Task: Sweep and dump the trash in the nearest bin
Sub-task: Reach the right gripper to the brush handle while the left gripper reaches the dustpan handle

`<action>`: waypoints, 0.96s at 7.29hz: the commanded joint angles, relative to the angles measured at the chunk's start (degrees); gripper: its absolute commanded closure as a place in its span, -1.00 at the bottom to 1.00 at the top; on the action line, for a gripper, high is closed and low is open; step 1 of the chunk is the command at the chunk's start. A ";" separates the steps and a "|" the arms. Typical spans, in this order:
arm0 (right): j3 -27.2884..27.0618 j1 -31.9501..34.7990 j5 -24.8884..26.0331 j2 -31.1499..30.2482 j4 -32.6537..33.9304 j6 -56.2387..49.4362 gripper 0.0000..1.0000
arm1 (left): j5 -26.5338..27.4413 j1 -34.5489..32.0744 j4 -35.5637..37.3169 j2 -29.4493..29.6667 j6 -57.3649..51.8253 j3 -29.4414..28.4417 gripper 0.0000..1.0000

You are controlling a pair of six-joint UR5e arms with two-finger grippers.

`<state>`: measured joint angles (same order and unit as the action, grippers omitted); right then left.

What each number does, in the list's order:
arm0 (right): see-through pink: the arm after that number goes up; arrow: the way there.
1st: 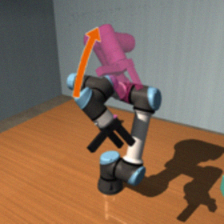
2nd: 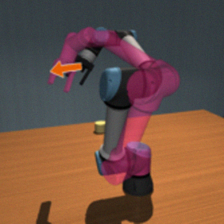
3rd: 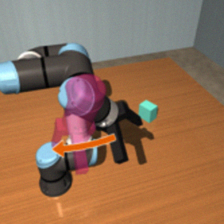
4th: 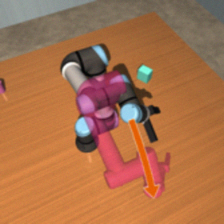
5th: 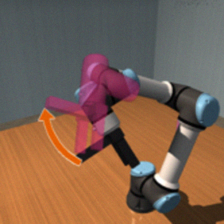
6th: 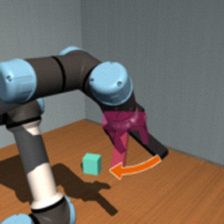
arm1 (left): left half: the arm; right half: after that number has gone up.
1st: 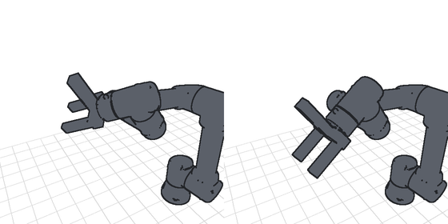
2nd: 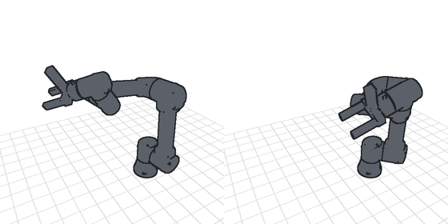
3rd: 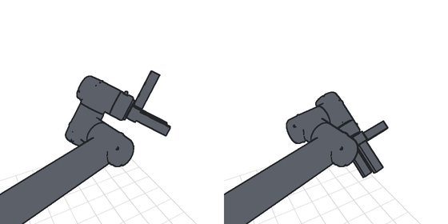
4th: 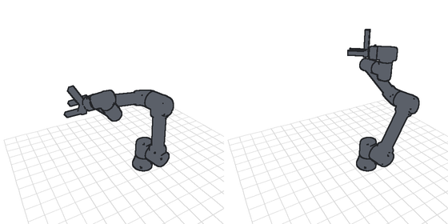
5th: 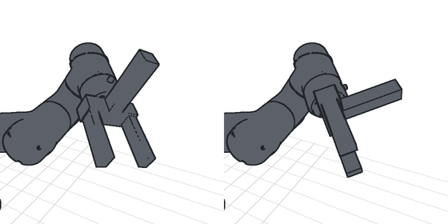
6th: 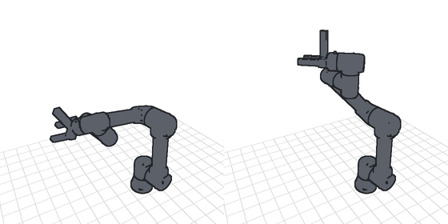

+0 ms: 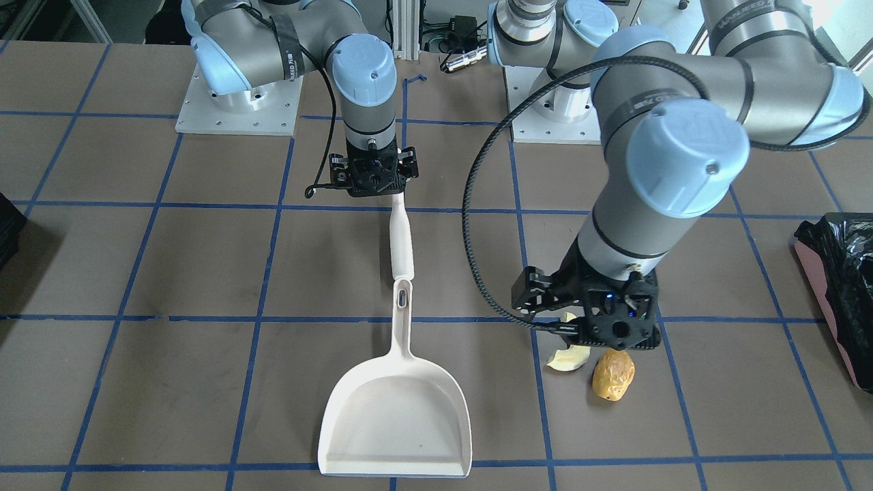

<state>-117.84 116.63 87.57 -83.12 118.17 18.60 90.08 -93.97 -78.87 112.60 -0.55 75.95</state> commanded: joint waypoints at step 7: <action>-6.17 5.18 -0.82 0.59 8.31 7.42 -0.68 | -0.52 -13.95 3.81 11.68 16.37 -2.39 -0.66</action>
<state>-124.04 121.48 86.74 -82.61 126.45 25.89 89.65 -106.01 -75.10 123.29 15.23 73.44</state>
